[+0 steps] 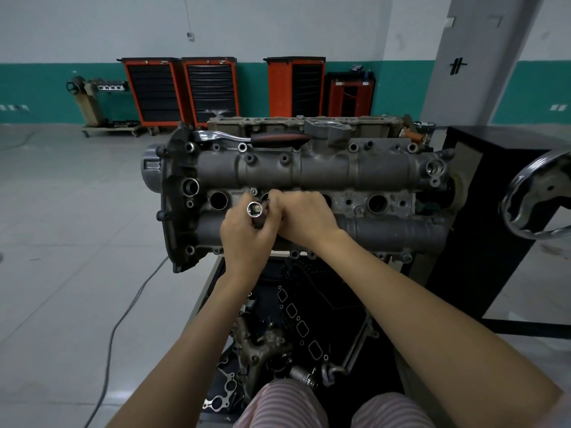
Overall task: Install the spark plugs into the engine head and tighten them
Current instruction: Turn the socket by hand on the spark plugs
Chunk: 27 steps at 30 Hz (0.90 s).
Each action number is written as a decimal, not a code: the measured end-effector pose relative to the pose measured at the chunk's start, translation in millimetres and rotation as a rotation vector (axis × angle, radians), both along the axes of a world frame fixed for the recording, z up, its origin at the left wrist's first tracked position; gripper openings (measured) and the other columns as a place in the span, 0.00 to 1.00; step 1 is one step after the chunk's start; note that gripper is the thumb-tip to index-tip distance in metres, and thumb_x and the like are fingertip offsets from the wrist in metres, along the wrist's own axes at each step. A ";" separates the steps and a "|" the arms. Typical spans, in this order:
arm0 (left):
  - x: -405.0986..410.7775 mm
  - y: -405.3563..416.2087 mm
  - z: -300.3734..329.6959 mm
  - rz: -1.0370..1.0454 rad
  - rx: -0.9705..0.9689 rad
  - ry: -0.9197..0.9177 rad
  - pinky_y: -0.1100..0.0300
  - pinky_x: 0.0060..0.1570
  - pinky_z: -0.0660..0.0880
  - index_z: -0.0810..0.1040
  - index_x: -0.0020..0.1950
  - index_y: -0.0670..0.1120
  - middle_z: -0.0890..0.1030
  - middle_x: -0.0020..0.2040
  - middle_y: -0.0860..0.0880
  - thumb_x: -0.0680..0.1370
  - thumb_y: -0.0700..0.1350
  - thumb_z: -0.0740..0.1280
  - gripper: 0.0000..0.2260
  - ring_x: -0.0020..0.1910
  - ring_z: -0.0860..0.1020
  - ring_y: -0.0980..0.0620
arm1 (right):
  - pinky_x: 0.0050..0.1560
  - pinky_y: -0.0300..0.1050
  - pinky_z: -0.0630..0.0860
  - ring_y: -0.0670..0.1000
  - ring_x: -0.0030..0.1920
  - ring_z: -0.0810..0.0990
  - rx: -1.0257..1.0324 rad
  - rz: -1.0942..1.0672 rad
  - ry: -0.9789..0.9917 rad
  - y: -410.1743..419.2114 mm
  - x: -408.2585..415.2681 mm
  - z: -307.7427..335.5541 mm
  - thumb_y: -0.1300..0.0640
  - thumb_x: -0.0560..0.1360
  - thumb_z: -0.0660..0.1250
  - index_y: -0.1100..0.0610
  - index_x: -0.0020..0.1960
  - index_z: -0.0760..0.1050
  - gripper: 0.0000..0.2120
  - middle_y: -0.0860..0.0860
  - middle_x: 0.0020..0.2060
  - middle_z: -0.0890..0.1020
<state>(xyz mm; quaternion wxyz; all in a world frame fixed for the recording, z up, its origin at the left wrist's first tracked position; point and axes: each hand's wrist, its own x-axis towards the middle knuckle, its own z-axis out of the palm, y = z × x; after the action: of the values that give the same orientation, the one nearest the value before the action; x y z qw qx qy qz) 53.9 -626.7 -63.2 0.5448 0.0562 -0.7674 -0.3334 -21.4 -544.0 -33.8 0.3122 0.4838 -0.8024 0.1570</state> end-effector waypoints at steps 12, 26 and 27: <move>-0.4 -3.3 -2.6 -0.024 -0.004 0.023 0.64 0.30 0.62 0.70 0.37 0.39 0.67 0.28 0.57 0.74 0.53 0.59 0.17 0.27 0.68 0.55 | 0.29 0.44 0.56 0.61 0.35 0.79 0.030 -0.032 0.002 -1.1 -0.4 0.5 0.53 0.75 0.59 0.60 0.48 0.67 0.09 0.57 0.36 0.81; 0.0 -0.8 4.2 0.041 -0.014 -0.034 0.60 0.30 0.56 0.54 0.29 0.53 0.57 0.23 0.56 0.74 0.51 0.64 0.22 0.24 0.59 0.55 | 0.29 0.42 0.58 0.62 0.28 0.78 -0.079 0.004 -0.022 2.2 4.1 2.4 0.58 0.69 0.68 0.60 0.38 0.76 0.06 0.59 0.27 0.79; 0.5 -0.6 4.1 0.027 -0.017 -0.019 0.58 0.29 0.58 0.55 0.29 0.53 0.58 0.23 0.57 0.75 0.53 0.63 0.20 0.25 0.61 0.53 | 0.29 0.42 0.57 0.61 0.28 0.78 -0.063 0.000 -0.025 1.5 3.3 2.2 0.57 0.71 0.67 0.59 0.38 0.73 0.06 0.58 0.28 0.79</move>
<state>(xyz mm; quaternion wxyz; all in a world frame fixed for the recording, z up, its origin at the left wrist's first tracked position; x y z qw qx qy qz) 54.4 -627.3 -59.1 0.5425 0.0651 -0.7744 -0.3192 -18.1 -542.5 -31.6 0.3171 0.4720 -0.8008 0.1881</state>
